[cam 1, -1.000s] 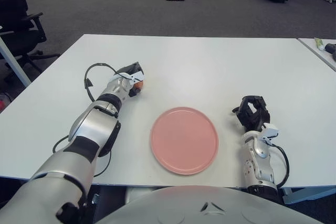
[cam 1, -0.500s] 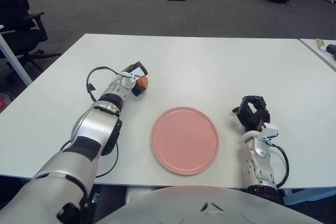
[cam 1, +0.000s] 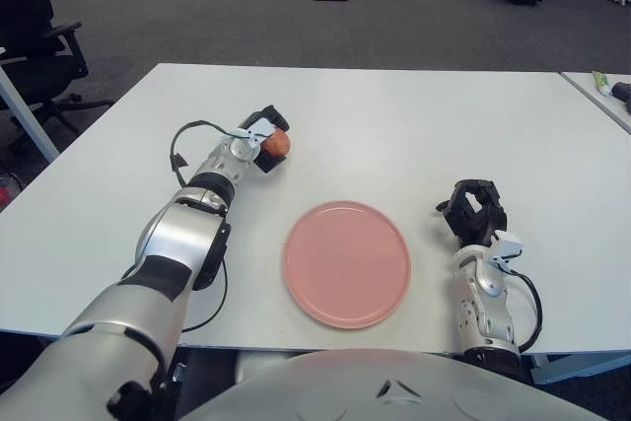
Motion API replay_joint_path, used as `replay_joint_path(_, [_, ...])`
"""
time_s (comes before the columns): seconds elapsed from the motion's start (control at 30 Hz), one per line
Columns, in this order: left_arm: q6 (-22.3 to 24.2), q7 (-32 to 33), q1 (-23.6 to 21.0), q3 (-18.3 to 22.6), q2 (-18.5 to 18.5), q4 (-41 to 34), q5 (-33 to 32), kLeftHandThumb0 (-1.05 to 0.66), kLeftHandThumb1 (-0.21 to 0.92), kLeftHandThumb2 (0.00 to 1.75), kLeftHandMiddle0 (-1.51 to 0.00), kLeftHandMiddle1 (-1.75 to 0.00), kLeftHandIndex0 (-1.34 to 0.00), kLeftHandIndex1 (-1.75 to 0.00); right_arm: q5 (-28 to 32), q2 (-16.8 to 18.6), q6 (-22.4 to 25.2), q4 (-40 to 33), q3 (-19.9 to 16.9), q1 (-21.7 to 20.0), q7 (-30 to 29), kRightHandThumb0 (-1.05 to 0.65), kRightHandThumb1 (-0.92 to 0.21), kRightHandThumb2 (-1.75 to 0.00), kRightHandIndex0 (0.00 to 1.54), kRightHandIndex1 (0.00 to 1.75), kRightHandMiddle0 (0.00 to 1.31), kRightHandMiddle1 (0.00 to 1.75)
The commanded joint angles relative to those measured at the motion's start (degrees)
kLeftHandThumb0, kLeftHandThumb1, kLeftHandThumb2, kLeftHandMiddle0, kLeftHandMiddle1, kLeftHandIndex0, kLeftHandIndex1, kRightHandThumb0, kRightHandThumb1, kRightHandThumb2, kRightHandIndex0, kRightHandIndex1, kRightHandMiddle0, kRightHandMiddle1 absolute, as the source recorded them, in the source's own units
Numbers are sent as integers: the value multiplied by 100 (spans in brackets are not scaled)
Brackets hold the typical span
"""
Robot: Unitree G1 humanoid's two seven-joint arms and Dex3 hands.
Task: Put the apple into the plate.
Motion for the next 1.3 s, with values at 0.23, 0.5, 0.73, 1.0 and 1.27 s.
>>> replay_joint_path(0.23, [-806,-482,-118,241,60,-648,-434,0,14,148,-81,-158,-52,-175,28,176,42,78,-10,-122,-52,-38,-67,-87,56,175,35,175])
replay_joint_path(0.5, [-1473,-567,304,-30,84,-1607,-322,0,10,153,-82,-162,-55,-175,32,195,35,74,25,-126,-56,-38,-68,-86,55,175,34,175])
replay_joint_path(0.73, [-1509,-1071,902,-72,-23,-2777,-609,0,8,155,-83,-163,-56,-175,93,218,-9,85,29,-130,-18,-38,-69,-85,57,175,34,175])
replay_joint_path(1.0, [-1933,-1386,1619,-361,106,-4091,-495,0,5,157,-86,-160,-58,-175,101,213,-33,86,45,-120,-1,-38,-68,-85,61,175,34,175])
replay_joint_path(1.27, [-2356,-1913,2327,-830,195,-5124,-485,0,4,158,-87,-159,-59,-175,159,234,-10,79,32,-115,-29,-38,-68,-86,60,175,34,175])
